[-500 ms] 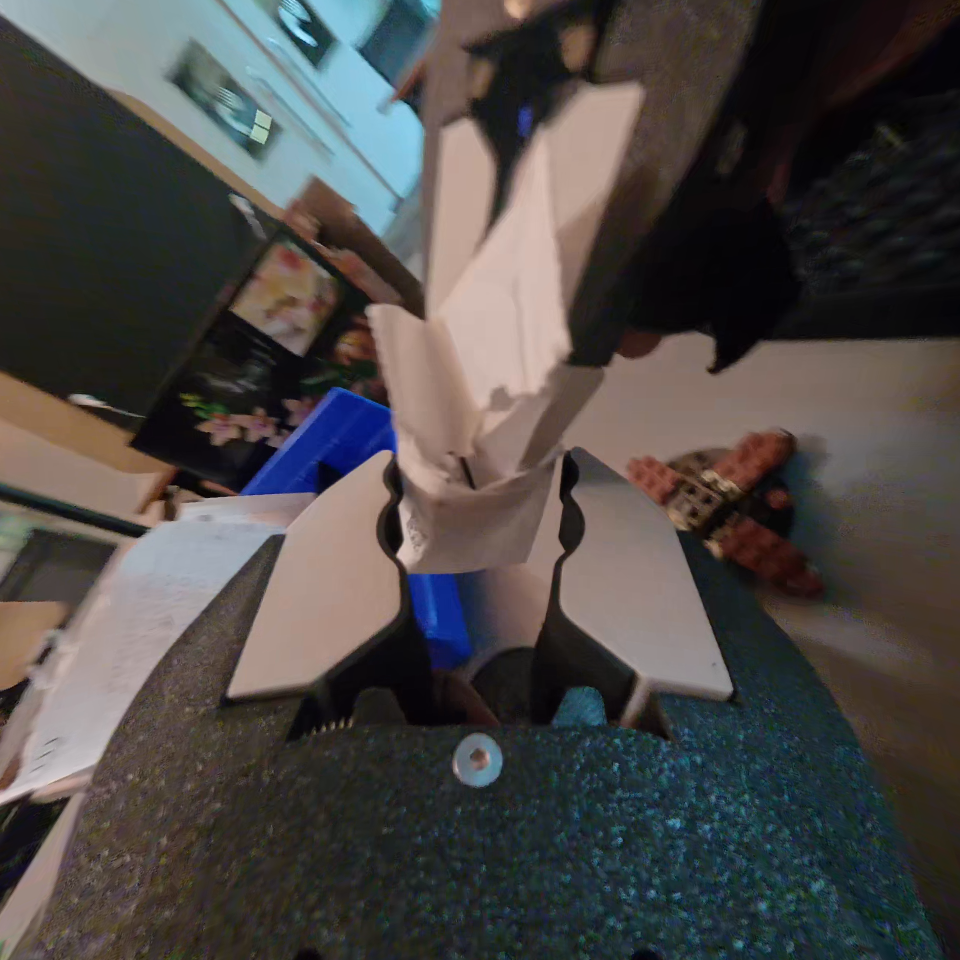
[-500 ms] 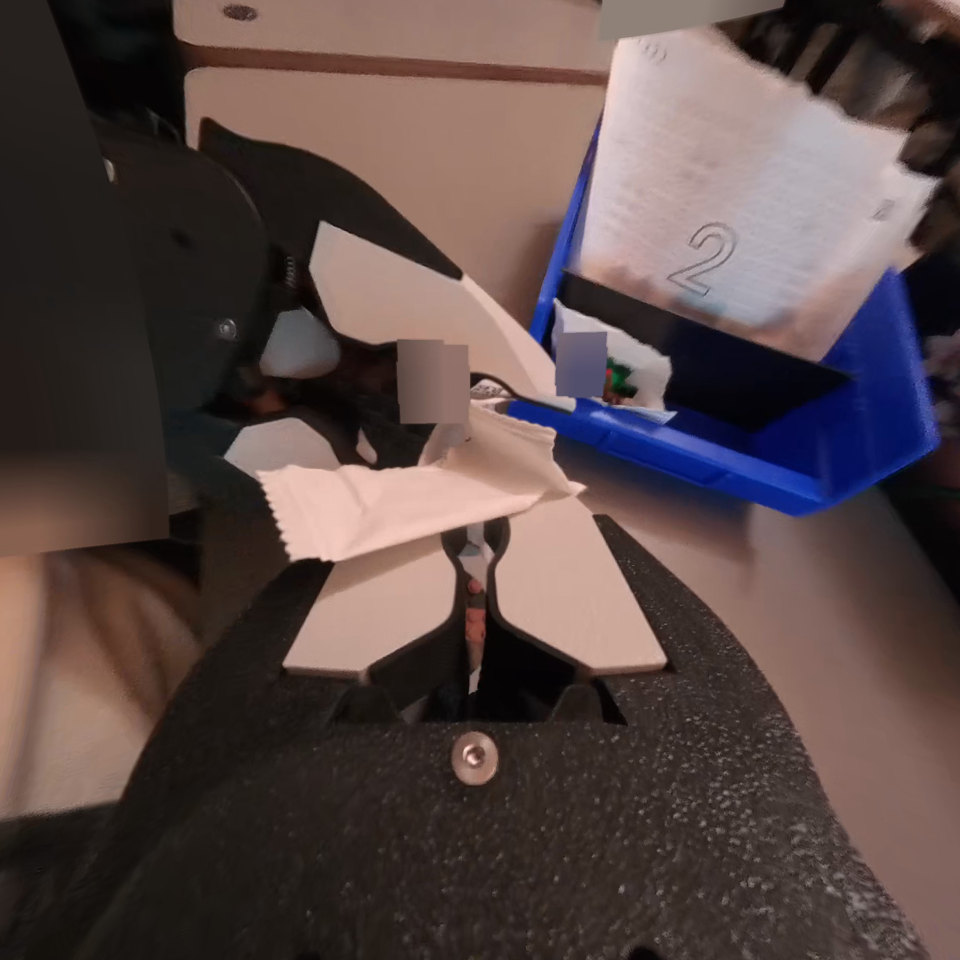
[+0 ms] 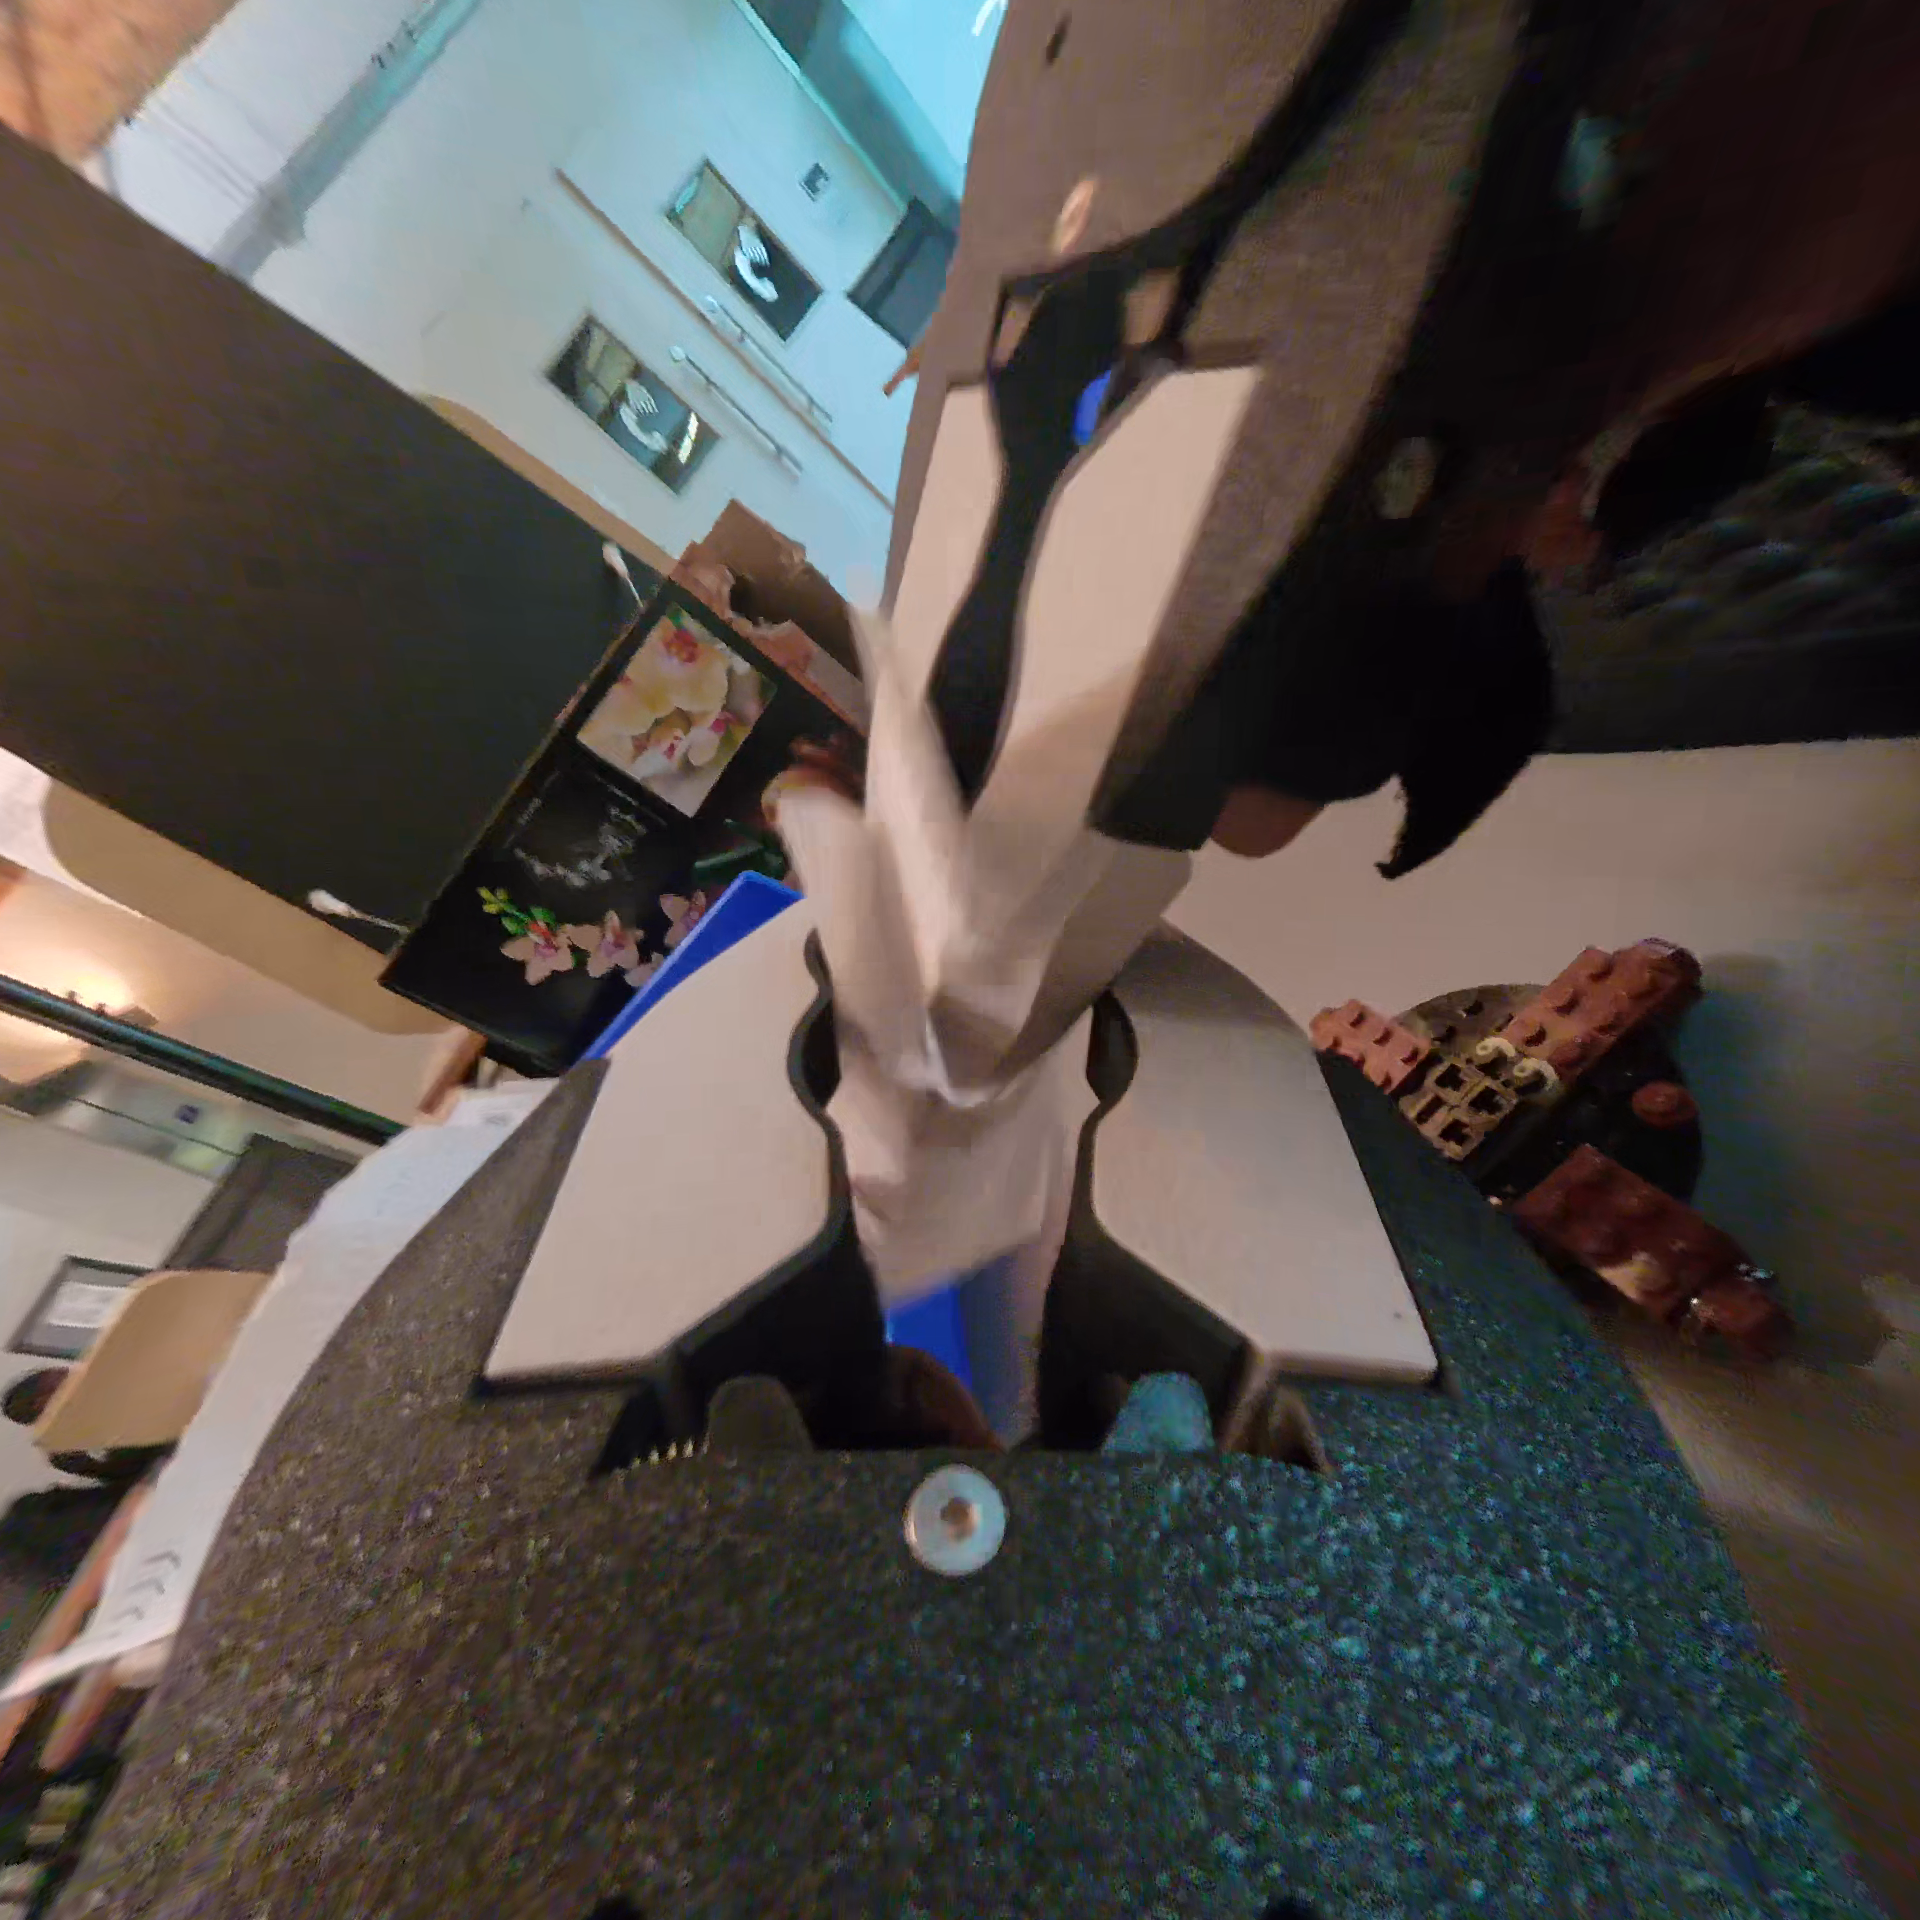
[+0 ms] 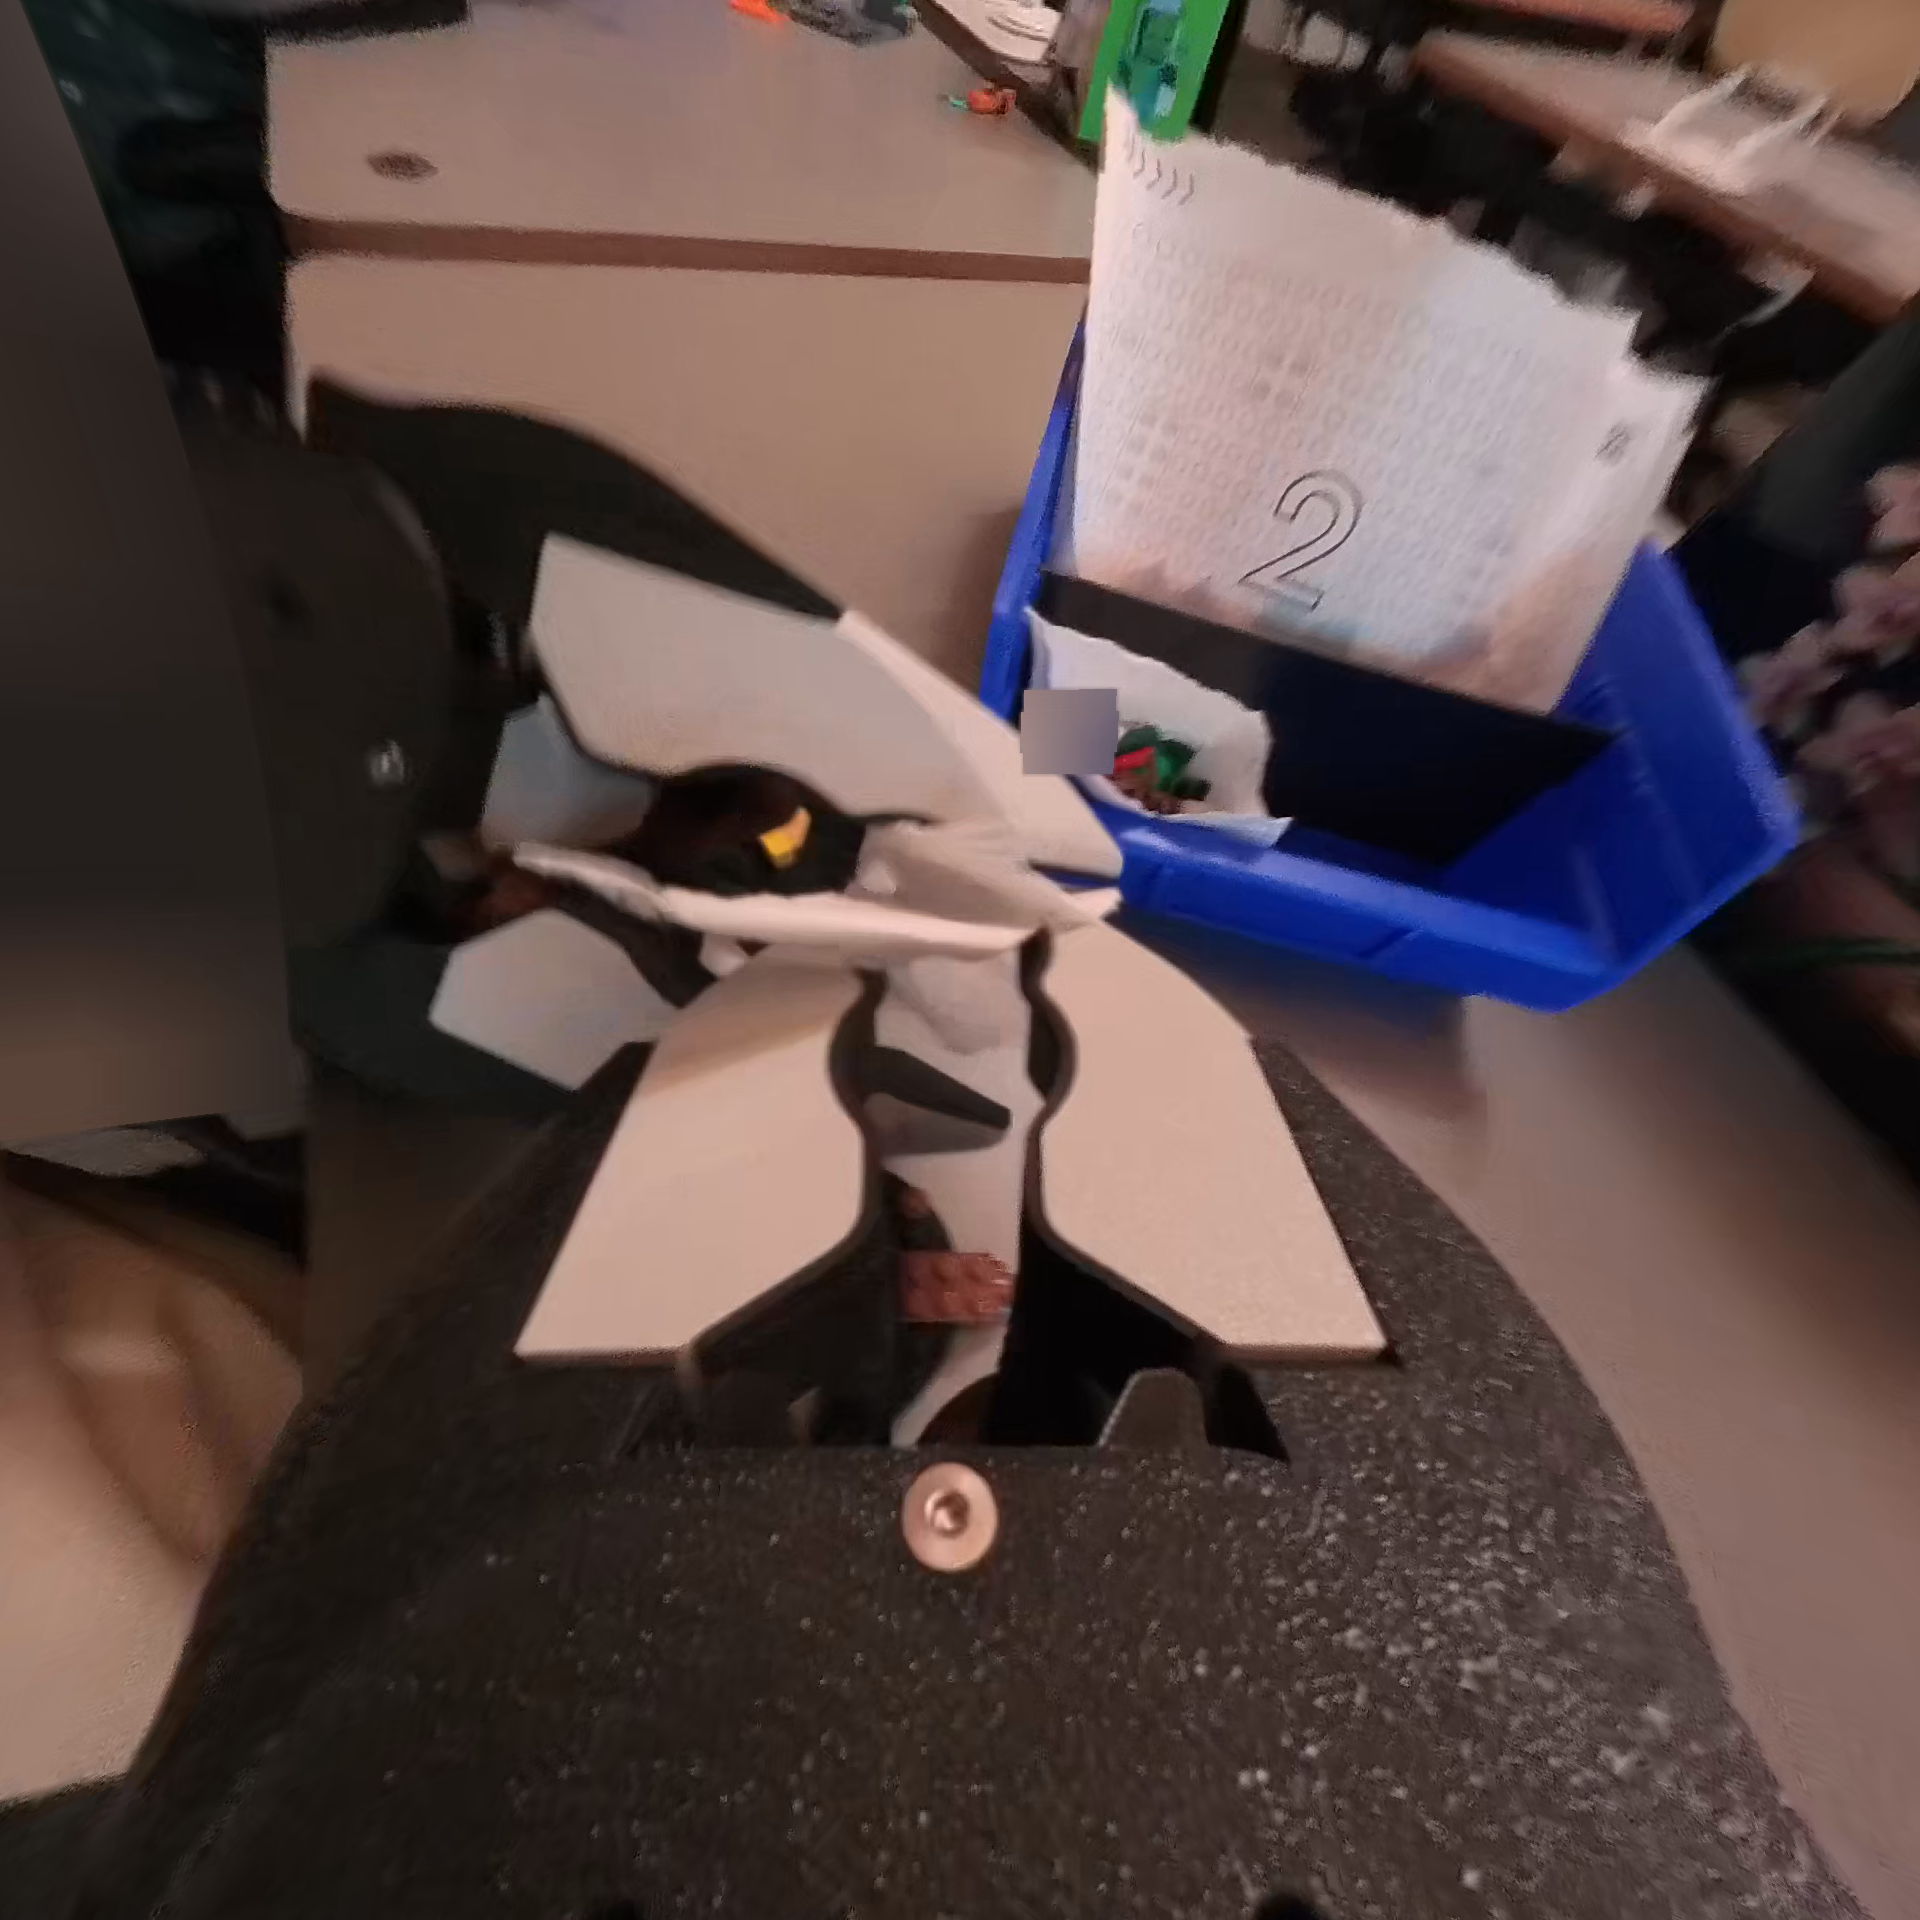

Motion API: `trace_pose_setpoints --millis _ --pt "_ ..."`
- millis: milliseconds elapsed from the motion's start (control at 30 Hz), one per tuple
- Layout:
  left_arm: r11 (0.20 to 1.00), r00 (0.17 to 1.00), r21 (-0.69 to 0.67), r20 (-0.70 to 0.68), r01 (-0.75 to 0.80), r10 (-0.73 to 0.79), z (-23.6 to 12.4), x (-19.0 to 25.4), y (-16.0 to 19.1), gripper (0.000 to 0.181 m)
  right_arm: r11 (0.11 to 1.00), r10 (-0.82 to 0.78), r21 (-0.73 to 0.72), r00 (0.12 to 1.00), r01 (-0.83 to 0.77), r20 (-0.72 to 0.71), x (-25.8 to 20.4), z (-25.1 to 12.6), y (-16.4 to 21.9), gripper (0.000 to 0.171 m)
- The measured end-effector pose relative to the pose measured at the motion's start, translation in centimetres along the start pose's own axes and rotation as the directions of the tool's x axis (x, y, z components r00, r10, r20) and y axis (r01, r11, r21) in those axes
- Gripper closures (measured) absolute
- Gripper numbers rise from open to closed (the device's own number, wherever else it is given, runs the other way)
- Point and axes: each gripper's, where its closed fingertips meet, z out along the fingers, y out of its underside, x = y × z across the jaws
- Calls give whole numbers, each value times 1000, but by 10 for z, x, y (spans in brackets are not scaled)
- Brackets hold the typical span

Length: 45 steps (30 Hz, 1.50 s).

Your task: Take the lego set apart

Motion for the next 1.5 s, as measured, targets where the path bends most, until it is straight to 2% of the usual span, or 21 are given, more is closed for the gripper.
trace_pose_setpoints --millis 67,267,333,400,467,600,667,700,767,800,867,900,1033,1133,1200,1233,1333,1367,1467,1500 --pt "1000 1000 8 14 -14 14 0 0 -3 145 995 96 -13 994 -96 51 -3 2 2 149" --pt "999 999 -17 -25 39 -39 3 4 8 139 996 -84 -43 995 81 -53 5 3 5 143" --pt "995 994 -1 -37 104 -104 0 1 7 136 989 -144 -57 987 140 -78 7 0 -1 141" --pt "981 980 45 -73 188 -185 -6 -3 4 145 982 -182 -84 974 171 -135 18 -4 -5 141" --pt "964 961 83 -135 254 -242 -9 -1 1 146 982 -172 -91 983 167 -59 13 -2 -7 144" --pt "959 952 131 -214 250 -219 -14 6 -3 147 984 -71 -147 982 97 175 1 6 2 146" --pt "956 945 154 -253 249 -206 -18 7 -6 145 974 48 -226 959 17 281 -4 8 13 146" --pt "949 941 177 -266 261 -209 -21 6 -10 144 962 83 -274 954 -1 288 0 9 20 148" --pt "933 929 205 -291 296 -230 -25 2 -16 147 966 90 -259 935 2 343 -3 10 20 171" --pt "931 925 198 -294 305 -241 -25 -1 -15 145 977 87 -215 923 -4 374 -7 10 14 171" --pt "942 935 165 -259 292 -244 -24 -10 -9 132 986 97 -163 938 -44 333 1 10 7 171" --pt "950 943 145 -232 276 -239 -24 -15 -5 120 988 134 -115 933 -101 333 3 8 0 171" --pt "985 966 47 -205 168 -155 -24 -19 10 97 930 321 -7 803 -368 503 -2 -13 -21 171" --pt "1000 983 -7 -182 3 -4 -18 -14 15 84 913 353 -31 752 -406 556 -10 -19 -23 171" --pt "993 988 -22 -113 -112 109 -12 -15 12 84 900 376 -25 743 -436 554 -11 -17 -27 171" --pt "985 985 -38 -53 -166 163 -9 -19 11 91 888 391 -9 744 -460 541 -9 -16 -30 171" --pt "974 965 -34 131 -226 229 -11 -36 5 128 839 438 115 786 -532 436 12 -16 -38 171" --pt "977 963 -29 163 -211 212 -13 -39 4 133 815 456 156 785 -557 419 18 -19 -41 171" --pt "986 977 -31 138 -162 165 -16 -39 8 134 807 466 189 800 -560 379 22 -23 -38 171" --pt "985 978 -45 125 -165 170 -15 -38 11 126 802 469 171 780 -573 414 16 -24 -39 171"
